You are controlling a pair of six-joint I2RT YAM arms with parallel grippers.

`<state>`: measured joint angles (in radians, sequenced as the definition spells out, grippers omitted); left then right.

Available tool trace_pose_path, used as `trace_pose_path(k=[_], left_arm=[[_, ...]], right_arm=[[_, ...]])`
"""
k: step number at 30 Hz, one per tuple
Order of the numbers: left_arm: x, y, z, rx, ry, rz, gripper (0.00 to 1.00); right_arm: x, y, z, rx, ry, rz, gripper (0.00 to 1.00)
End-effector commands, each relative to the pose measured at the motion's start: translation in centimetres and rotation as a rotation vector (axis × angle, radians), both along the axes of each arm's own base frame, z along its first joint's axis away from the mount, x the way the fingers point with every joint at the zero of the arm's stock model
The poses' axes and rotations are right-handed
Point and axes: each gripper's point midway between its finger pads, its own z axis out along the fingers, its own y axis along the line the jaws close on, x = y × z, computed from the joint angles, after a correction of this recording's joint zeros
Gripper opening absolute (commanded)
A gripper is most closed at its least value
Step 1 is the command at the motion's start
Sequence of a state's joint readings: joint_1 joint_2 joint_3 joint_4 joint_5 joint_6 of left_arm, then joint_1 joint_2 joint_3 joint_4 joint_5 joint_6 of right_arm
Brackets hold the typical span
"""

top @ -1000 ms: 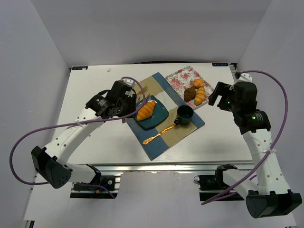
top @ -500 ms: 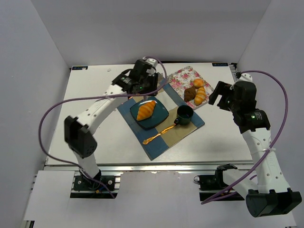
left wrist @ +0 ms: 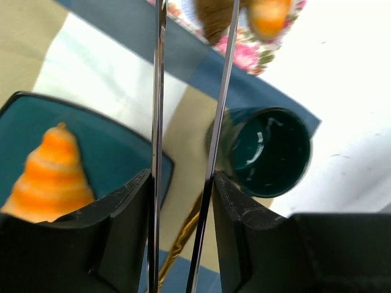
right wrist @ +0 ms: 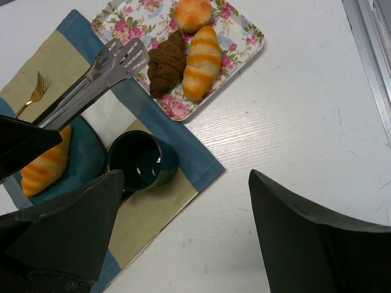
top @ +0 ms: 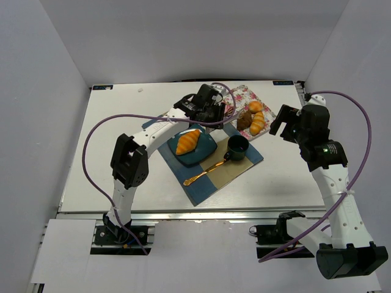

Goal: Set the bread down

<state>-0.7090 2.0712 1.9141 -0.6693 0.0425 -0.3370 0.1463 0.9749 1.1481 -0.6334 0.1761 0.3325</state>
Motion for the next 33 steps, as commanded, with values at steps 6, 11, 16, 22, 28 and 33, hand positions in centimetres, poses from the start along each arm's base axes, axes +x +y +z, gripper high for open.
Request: trace_pose_path(k=[6, 11, 16, 22, 28, 33], left_arm=[[0.2, -2.9, 4.3, -0.134, -0.065, -0.033, 0.53], [0.3, -3.3, 3.5, -0.112, -0.058, -0.035, 0.53], [0.3, -3.8, 2.2, -0.109, -0.033, -0.044, 0.54], [-0.1, -4.4, 0.5, -0.091, -0.01, -0.056, 0.56], [-0.5, -4.7, -0.8, -0.071, 0.017, -0.071, 0.58], [-0.7, -4.8, -2.0, -0.051, 0.038, -0.077, 0.51]], right_arm=[[0.5, 0.0, 0.3, -0.005, -0.023, 0.004, 0.89], [0.6, 0.1, 0.3, -0.011, -0.022, 0.01, 0.89], [0.7, 0.0, 0.1, -0.024, -0.019, 0.015, 0.89], [0.7, 0.0, -0.2, -0.035, -0.01, 0.019, 0.89], [0.8, 0.0, -0.5, -0.039, -0.004, 0.023, 0.89], [0.9, 0.0, -0.8, -0.044, 0.002, 0.026, 0.89]])
